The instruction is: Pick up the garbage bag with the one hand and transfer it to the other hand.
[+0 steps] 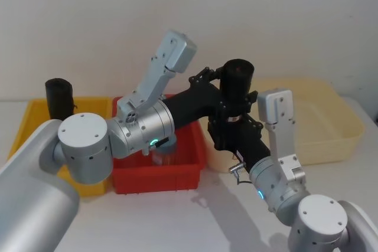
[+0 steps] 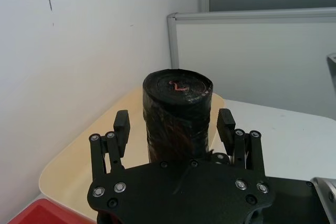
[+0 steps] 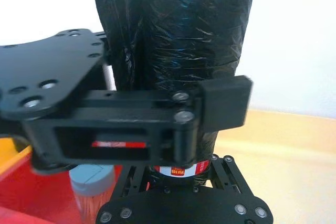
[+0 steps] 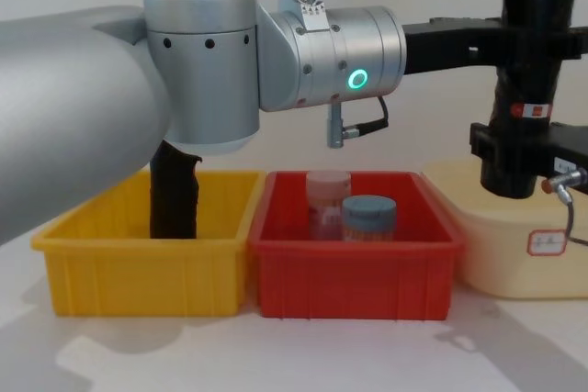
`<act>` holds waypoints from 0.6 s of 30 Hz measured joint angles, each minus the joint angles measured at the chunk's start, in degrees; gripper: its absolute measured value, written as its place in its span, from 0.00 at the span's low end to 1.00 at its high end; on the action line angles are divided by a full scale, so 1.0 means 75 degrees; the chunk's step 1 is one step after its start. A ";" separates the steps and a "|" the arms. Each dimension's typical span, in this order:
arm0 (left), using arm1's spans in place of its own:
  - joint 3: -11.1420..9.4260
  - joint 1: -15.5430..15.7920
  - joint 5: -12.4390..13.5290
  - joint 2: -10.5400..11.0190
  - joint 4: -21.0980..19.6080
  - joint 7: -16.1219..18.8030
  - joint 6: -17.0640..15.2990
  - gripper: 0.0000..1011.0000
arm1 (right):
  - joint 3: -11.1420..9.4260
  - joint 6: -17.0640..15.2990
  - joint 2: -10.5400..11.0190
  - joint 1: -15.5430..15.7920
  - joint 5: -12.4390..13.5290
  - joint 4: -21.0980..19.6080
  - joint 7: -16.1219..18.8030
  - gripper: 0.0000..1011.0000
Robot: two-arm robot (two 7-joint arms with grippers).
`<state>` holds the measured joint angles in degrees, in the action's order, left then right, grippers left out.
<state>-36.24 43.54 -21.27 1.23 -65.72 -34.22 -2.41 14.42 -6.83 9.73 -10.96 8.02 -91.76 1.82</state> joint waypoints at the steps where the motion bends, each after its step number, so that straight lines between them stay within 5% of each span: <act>1: 0.0000 0.0000 0.0000 0.0000 0.0000 0.0000 0.0000 0.99 | -0.0030 -0.0021 -0.0011 -0.0025 0.0006 0.0028 0.0002 0.46; 18: 0.0000 0.0000 0.0000 0.0000 0.0000 0.0001 -0.0001 0.99 | -0.0658 -0.0111 0.0116 -0.0813 -0.0080 0.1137 -0.0207 0.46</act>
<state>-36.25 43.54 -21.27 1.24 -65.72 -34.22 -2.42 9.49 -7.66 10.60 -17.06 7.42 -83.23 0.27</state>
